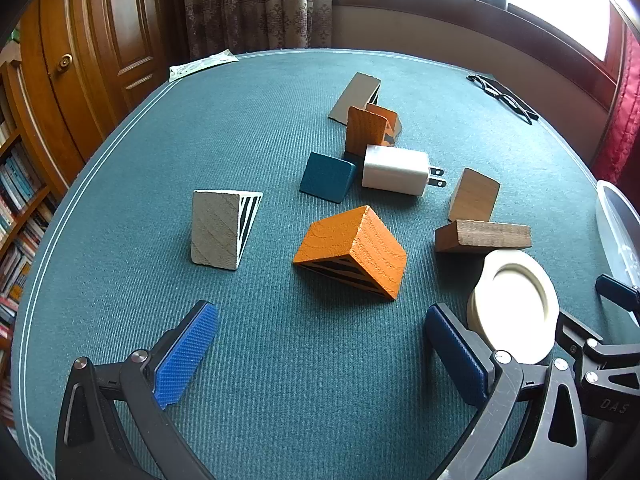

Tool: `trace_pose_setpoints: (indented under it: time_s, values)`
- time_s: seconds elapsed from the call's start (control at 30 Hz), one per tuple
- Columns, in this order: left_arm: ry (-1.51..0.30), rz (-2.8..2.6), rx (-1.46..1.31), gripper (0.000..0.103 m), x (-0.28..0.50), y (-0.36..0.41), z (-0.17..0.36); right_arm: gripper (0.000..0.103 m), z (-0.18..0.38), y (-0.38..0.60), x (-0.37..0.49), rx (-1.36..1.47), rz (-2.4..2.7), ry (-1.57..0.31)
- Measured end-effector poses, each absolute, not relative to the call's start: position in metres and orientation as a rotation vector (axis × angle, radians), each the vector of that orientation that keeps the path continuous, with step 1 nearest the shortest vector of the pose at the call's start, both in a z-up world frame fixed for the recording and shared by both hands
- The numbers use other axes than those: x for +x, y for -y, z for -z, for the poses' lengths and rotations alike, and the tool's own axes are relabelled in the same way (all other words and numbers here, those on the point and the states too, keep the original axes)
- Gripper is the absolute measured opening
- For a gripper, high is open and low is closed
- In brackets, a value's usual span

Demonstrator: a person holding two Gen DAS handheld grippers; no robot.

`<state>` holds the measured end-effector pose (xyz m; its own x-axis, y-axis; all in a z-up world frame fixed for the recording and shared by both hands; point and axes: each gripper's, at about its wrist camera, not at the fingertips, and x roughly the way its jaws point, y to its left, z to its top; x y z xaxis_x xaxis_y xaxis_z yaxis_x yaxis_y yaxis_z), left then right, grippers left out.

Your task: Organize rigid objects

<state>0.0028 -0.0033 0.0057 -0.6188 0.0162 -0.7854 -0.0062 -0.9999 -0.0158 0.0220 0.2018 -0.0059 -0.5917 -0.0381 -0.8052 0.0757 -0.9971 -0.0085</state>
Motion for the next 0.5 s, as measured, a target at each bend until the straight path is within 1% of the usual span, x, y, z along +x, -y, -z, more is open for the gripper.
trace_pose_setpoints:
  time_s: [0.07,0.13,0.17,0.5]
  values:
    - [0.034,-2.811,-1.357,0.103,0.003,0.010,-0.014,0.103,0.006,-0.201,0.023,1.387,2.739,-0.070]
    - [0.088,-2.801,-1.333,0.103,0.005,0.016,-0.018,0.103,0.006,-0.201,0.024,1.385,2.734,-0.074]
    - [0.098,-2.798,-1.329,0.103,0.007,0.012,-0.005,0.103,0.006,-0.201,0.024,1.384,2.733,-0.075]
    - [0.159,-2.796,-1.300,0.102,0.017,0.028,-0.008,0.103,0.006,-0.201,0.025,1.385,2.733,-0.074]
